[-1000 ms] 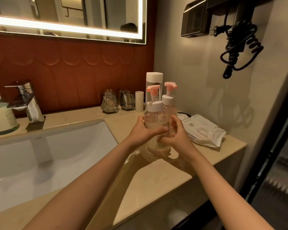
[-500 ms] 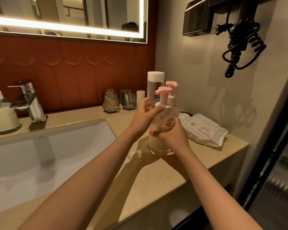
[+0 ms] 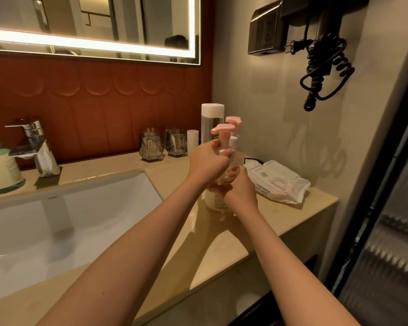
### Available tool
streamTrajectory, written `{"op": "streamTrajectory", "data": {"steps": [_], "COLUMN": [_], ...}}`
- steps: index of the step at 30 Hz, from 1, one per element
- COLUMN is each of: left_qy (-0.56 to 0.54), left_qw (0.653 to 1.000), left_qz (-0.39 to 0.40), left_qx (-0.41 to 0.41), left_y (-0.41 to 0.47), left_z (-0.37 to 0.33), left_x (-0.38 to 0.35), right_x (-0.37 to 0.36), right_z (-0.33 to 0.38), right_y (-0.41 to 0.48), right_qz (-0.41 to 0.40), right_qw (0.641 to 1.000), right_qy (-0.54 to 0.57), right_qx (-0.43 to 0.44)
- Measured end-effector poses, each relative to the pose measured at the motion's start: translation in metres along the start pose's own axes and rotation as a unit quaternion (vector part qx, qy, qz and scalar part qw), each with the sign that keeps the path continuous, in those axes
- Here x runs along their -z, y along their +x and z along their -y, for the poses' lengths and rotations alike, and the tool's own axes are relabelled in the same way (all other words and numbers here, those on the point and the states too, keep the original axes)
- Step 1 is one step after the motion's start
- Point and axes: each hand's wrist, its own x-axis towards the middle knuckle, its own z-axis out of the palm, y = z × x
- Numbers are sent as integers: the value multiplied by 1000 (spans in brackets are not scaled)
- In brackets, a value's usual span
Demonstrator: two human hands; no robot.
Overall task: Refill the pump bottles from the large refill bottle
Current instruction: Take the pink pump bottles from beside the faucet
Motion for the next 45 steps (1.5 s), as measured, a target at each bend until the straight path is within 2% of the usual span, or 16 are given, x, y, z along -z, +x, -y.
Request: {"op": "streamTrajectory", "data": {"steps": [4,7,9,13,14,17,19,22,28,33,38,39,43,45], "left_qy": [72,106,77,-20,-16,105,189,222,188,125,48,41,4,3], "left_qw": [996,993,997,991,990,990,978,968,974,988,995,995,998,998], "left_qz": [-45,-46,-8,130,139,81,22,-50,-82,55,-77,-82,50,49], "left_qx": [-2,-8,-17,-20,-20,-43,-81,-109,-92,-73,-32,-30,-36,-42], "left_y": [4,5,9,10,11,9,6,8,11,4,6,7,6,6], "left_z": [6,10,12,5,5,5,6,11,13,6,4,4,3,2], "left_x": [0,-1,2,10,9,3,-1,-1,8,11,20,21,10,4], "right_x": [0,1,2,3,3,0,-4,-6,1,3,2,1,2,3], "right_z": [0,2,3,3,2,1,0,1,-1,0,2,2,1,1], "right_y": [-1,-1,-1,0,1,-1,-6,-9,-5,-7,-6,-6,-7,-7], "right_qz": [-8,-4,2,10,10,-8,-51,-70,-59,-44,-60,-61,-51,-45], "right_qw": [1000,1000,1000,1000,1000,1000,996,993,997,996,996,996,996,996], "right_qy": [-16,-11,1,10,6,-29,-77,-97,-57,-81,-67,-65,-75,-73], "right_qx": [0,-5,-11,-21,-22,-7,4,8,-1,12,3,3,14,10]}}
